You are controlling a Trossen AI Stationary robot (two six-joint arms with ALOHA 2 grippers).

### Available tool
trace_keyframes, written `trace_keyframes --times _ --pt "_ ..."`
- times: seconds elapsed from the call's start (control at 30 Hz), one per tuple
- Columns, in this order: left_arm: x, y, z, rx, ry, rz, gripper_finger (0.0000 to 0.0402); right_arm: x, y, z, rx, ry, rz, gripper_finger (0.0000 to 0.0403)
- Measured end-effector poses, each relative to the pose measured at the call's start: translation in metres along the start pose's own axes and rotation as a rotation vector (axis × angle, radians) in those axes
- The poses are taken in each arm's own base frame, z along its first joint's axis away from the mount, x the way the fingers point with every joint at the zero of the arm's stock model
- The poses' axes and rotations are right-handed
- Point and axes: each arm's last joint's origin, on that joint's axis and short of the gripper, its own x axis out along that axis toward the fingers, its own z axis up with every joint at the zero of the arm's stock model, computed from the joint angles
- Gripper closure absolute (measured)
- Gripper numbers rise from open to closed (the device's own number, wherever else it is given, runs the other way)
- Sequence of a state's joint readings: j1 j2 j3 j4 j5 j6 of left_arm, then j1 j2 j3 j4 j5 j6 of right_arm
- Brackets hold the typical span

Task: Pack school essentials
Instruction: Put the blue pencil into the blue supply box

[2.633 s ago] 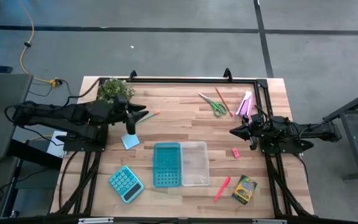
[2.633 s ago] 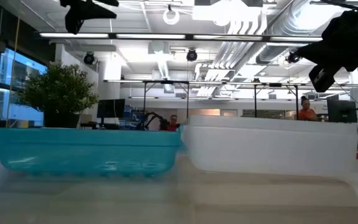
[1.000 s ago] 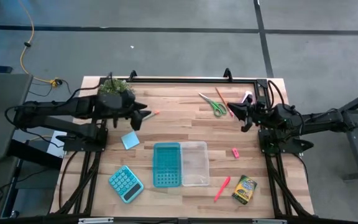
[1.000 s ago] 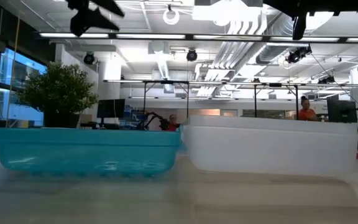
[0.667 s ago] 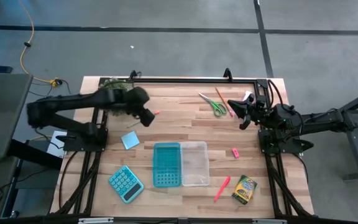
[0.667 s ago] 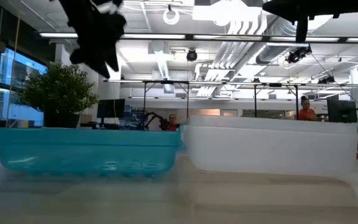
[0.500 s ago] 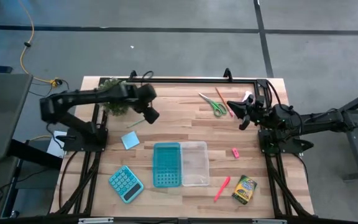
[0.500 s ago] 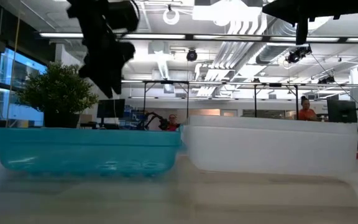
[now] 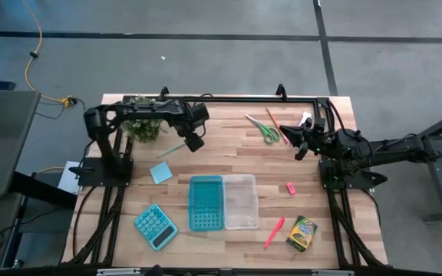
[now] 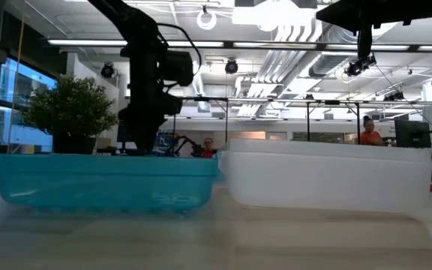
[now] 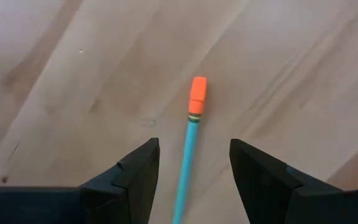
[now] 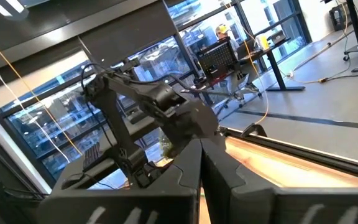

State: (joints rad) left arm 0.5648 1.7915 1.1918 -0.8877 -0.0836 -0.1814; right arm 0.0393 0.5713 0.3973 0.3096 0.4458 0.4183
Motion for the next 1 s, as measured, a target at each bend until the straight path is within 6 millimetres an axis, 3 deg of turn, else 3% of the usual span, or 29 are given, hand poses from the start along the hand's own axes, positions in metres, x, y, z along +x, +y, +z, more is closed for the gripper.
trace_keyframes --times 0.4,0.7,1.0 --pt "0.037 -0.003 0.003 0.093 0.129 0.002 0.0216 0.000 -0.001 -0.001 -0.007 0.014 -0.006 0.0402" --pt "0.043 -0.002 0.004 0.135 0.142 -0.027 0.0221 0.000 -0.001 -0.002 -0.004 0.015 -0.008 0.0402" --pt "0.044 0.007 0.006 0.101 0.145 -0.054 0.0317 0.000 -0.001 -0.002 0.020 0.017 -0.009 0.0402"
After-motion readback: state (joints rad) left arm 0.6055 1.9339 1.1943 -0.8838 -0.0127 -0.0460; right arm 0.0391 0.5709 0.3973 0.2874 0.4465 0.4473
